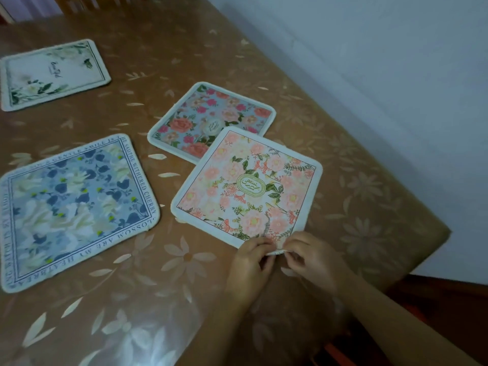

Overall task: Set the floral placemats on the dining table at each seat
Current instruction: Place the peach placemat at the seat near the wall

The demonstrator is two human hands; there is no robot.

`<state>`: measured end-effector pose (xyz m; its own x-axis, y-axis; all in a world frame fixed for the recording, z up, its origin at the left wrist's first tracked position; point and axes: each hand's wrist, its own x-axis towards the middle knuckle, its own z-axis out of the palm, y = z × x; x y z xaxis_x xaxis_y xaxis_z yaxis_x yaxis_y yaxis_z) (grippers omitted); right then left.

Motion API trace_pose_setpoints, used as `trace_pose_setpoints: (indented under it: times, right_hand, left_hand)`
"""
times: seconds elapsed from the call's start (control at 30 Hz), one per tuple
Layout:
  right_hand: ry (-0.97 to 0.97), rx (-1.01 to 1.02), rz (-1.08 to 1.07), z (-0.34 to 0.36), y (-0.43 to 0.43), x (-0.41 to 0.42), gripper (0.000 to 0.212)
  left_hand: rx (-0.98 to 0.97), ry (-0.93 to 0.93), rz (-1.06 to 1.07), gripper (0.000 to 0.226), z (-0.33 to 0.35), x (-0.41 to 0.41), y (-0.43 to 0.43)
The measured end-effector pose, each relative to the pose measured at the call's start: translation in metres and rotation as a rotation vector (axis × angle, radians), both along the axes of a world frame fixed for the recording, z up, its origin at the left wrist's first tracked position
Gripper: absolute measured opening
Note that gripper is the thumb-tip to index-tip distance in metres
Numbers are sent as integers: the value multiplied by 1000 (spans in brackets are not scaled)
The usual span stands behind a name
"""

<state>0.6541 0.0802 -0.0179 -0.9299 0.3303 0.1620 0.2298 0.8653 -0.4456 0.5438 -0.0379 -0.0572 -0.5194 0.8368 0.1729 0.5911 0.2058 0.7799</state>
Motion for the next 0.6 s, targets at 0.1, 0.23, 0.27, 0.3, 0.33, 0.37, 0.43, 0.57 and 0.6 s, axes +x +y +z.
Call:
trace_pose_setpoints:
  times: [0.1, 0.23, 0.27, 0.3, 0.33, 0.37, 0.43, 0.57, 0.6]
  right_hand:
    - [-7, -16, 24, 7, -13, 19, 11]
    - [-28, -56, 89, 12, -17, 35, 7]
    - [-31, -57, 111, 13, -16, 37, 7]
    - [-28, -52, 136, 14, -13, 38, 8]
    - [-22, -47, 156, 14, -10, 39, 9]
    - [-14, -47, 169, 14, -6, 39, 10]
    - [-5, -58, 190, 13, 1, 39, 10]
    - [-26, -43, 230, 9, 20, 38, 14]
    - [-29, -45, 237, 8, 25, 38, 15]
  left_hand:
    - [11, -24, -11, 19, 5, 19, -12]
    - [14, -108, 41, 13, 13, 33, -24]
    - [10, -123, 67, 14, 16, 36, -27]
    - [9, -135, 98, 15, 19, 37, -29]
    - [7, -147, 132, 17, 21, 39, -32]
    - [4, -157, 170, 19, 23, 40, -34]
    - [-1, -175, 260, 22, 27, 42, -40]
    - [3, -194, 393, 27, 32, 46, -52]
    - [4, -179, 415, 27, 33, 48, -55]
